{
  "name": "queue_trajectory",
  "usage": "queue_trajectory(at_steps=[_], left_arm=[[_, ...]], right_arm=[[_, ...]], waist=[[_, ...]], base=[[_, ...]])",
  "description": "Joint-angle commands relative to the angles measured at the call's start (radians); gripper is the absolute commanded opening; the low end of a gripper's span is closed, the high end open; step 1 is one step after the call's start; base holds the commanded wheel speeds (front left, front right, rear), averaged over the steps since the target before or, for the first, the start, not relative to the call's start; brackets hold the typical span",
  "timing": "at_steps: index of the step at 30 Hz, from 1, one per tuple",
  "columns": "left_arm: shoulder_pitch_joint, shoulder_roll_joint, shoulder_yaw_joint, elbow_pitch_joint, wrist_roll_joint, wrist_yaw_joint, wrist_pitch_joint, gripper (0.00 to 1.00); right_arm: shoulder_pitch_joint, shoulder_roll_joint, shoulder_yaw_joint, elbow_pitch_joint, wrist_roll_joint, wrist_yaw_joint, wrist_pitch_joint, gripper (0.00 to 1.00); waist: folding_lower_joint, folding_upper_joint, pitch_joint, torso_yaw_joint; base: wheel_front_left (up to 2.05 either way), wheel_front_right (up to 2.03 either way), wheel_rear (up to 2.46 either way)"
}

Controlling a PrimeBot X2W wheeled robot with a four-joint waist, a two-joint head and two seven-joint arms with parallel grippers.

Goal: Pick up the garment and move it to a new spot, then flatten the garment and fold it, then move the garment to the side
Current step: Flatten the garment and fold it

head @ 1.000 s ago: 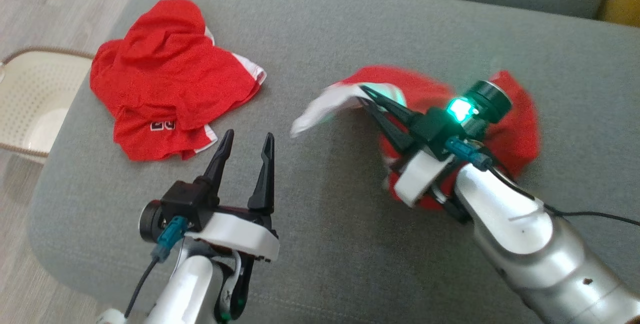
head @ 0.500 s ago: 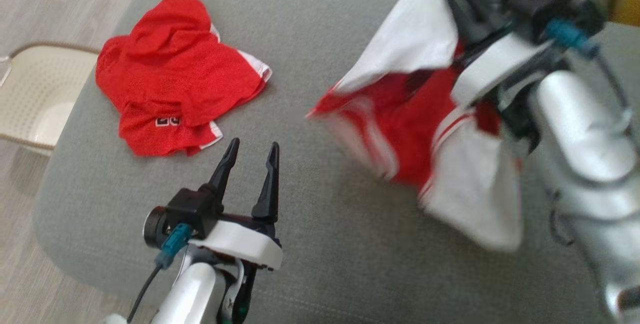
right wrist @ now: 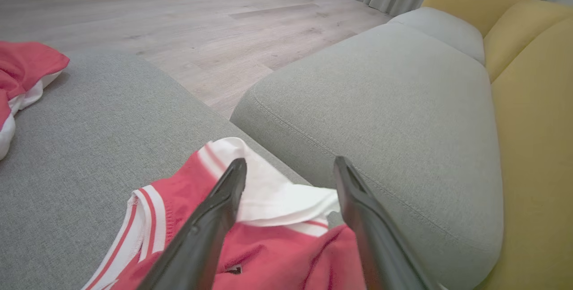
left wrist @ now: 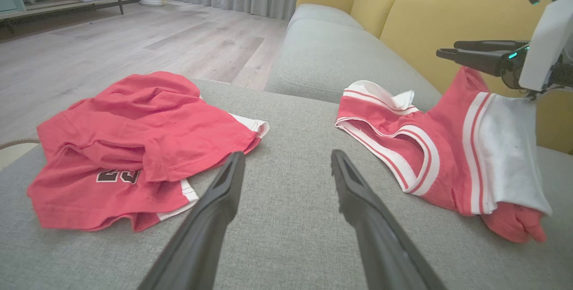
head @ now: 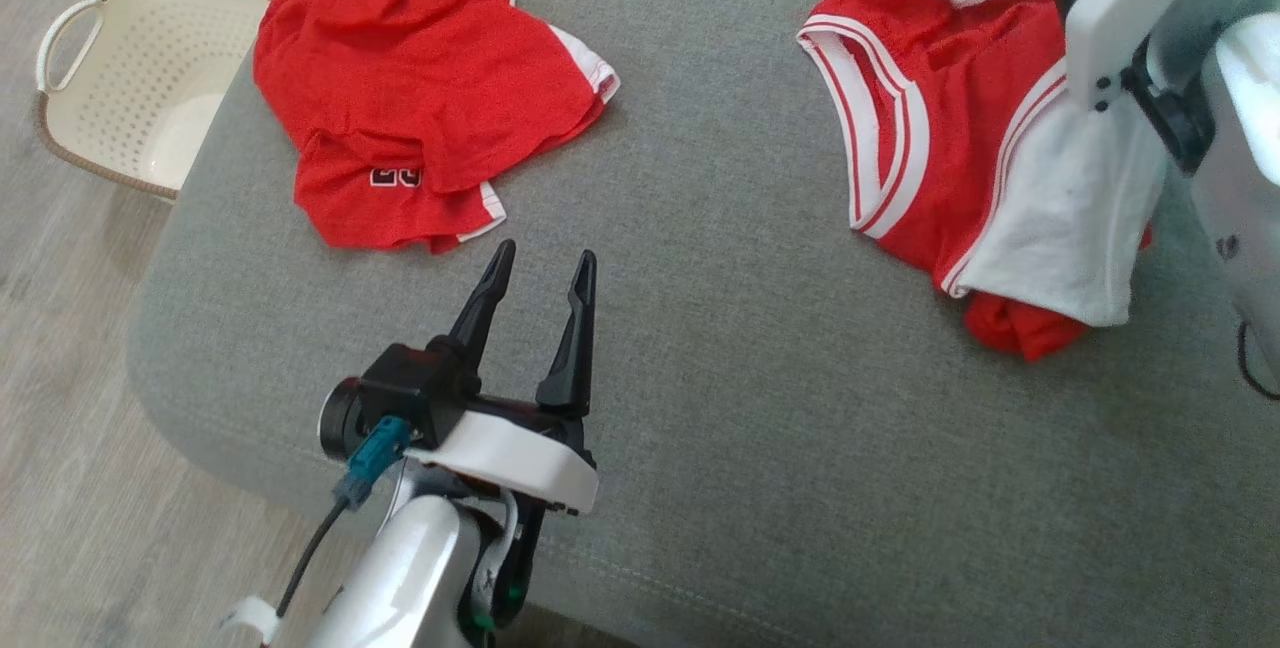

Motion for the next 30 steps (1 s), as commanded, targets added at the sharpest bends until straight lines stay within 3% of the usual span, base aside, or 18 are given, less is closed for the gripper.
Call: queue_trajectory(at_steps=[1,10,16,19,24,30], left_arm=[[-0.037,0.003,0.031,-0.032,-0.004,0.008,-0.005,1.0],[-0.035,0.003,0.073,-0.029,0.015,0.003,-0.005,1.0],[-0.016,0.003,0.111,-0.047,0.019,-0.005,-0.005,1.0],[0.002,0.003,0.128,-0.059,0.016,-0.007,-0.005,1.0],[0.034,0.003,0.157,-0.069,0.024,-0.01,-0.005,1.0],[0.073,0.003,0.175,-0.059,0.039,-0.023,-0.005,1.0]], right_arm=[[-0.023,0.019,0.007,-0.001,0.015,-0.001,-0.034,1.0],[0.029,0.051,-0.005,0.058,0.073,-0.001,-0.214,1.0],[0.135,0.078,-0.055,-0.003,0.113,-0.001,-0.296,1.0],[0.218,0.086,-0.113,-0.08,0.129,-0.001,-0.303,1.0],[0.424,0.105,-0.268,-0.322,0.077,-0.001,-0.305,1.0],[0.72,0.216,-0.448,-0.586,-0.034,-0.001,-0.305,1.0]], waist=[[-0.0002,0.0,-0.006,-0.009],[-0.0002,0.0,-0.077,-0.103],[-0.0002,0.0,-0.157,-0.193],[-0.0002,0.0,-0.191,-0.235],[-0.0002,0.0,-0.231,-0.297],[-0.0002,0.0,-0.249,-0.364]], base=[[0.0,0.0,0.0],[0.0,0.0,0.0],[0.0,0.0,0.0],[0.0,0.0,0.0],[0.0,0.0,0.0],[0.0,0.0,0.0]])
